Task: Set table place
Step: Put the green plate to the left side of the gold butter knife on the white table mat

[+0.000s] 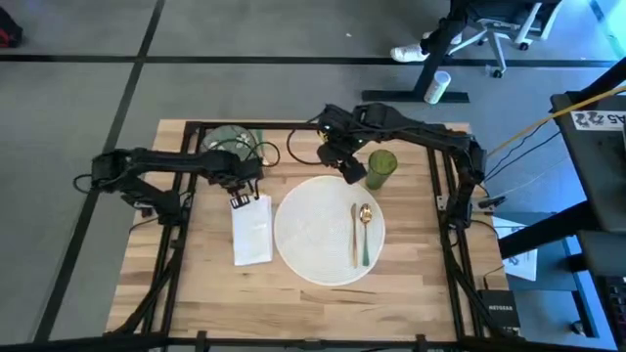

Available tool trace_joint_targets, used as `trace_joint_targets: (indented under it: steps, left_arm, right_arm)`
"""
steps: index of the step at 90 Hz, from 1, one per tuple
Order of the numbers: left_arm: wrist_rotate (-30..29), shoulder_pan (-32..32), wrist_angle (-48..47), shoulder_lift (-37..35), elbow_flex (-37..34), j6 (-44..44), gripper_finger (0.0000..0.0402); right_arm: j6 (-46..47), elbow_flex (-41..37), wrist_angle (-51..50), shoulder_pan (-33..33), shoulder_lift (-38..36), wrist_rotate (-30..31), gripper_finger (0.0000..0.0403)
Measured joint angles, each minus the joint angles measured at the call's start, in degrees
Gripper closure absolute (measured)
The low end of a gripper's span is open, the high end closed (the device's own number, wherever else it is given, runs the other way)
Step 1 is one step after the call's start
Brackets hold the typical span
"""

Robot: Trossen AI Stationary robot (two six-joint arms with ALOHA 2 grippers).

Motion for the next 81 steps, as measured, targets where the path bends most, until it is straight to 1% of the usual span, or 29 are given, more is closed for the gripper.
trace_joint_targets:
  steps: [8,18,22,36,50,65,81]
  left_arm:
    - [-1.6,0.0,0.6,3.1,0.0,0.0,0.0339]
    - [-7.9,0.0,1.0,5.9,0.0,-1.0,0.0306]
    - [-9.5,0.0,1.1,6.7,0.0,-1.7,0.0294]
    - [-10.1,0.1,3.3,9.0,0.0,-1.9,0.0267]
    - [-11.7,1.1,6.5,11.4,0.0,-1.5,0.0254]
    - [-16.2,2.5,6.5,13.5,0.0,-1.8,0.0251]
    - [-16.5,3.8,6.6,14.5,0.0,-1.7,0.0251]
  right_arm:
    - [0.0,0.0,0.0,0.0,0.0,0.0,0.0189]
    - [0.1,0.0,-0.2,0.0,0.0,0.0,0.0189]
    - [0.1,0.0,-0.3,0.0,0.0,0.0,0.0189]
    - [0.1,0.0,-0.3,0.0,0.0,0.0,0.0189]
    - [0.2,0.0,-0.3,0.0,0.0,0.0,0.0189]
    - [0.3,0.0,-0.4,0.0,0.0,0.0,0.0189]
    - [0.3,0.0,-0.5,0.0,0.0,0.0,0.0189]
